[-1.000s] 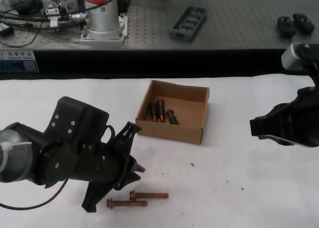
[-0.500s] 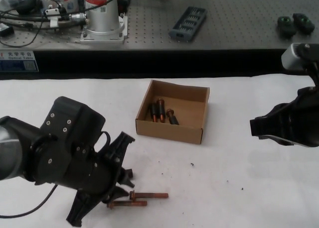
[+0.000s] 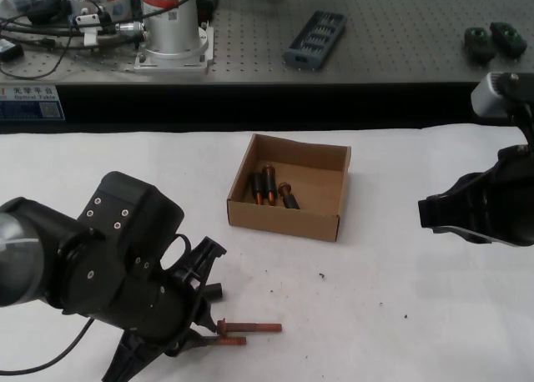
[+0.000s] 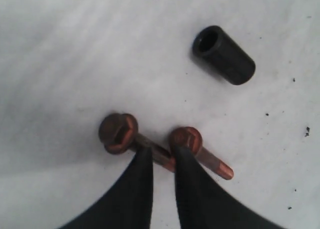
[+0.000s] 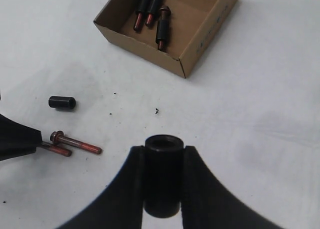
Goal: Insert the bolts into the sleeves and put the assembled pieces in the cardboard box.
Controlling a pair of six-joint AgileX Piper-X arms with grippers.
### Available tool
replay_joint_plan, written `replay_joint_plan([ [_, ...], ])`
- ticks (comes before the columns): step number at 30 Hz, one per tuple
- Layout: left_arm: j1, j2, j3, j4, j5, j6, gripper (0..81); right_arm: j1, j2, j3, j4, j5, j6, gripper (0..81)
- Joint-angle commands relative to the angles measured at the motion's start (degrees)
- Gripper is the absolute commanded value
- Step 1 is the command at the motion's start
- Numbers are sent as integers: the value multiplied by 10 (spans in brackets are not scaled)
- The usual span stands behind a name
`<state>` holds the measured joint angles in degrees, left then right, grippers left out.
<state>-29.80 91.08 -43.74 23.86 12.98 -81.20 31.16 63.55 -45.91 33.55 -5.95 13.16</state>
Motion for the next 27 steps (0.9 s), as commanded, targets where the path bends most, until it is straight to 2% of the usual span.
replay_joint_plan([
  [1,-2,-7,-2,6,-23,11,125,-4,-8,-1,-10,-6,1,25],
  [27,-2,41,-2,-62,-6,19,125,-4,-8,-1,-10,-6,1,25],
])
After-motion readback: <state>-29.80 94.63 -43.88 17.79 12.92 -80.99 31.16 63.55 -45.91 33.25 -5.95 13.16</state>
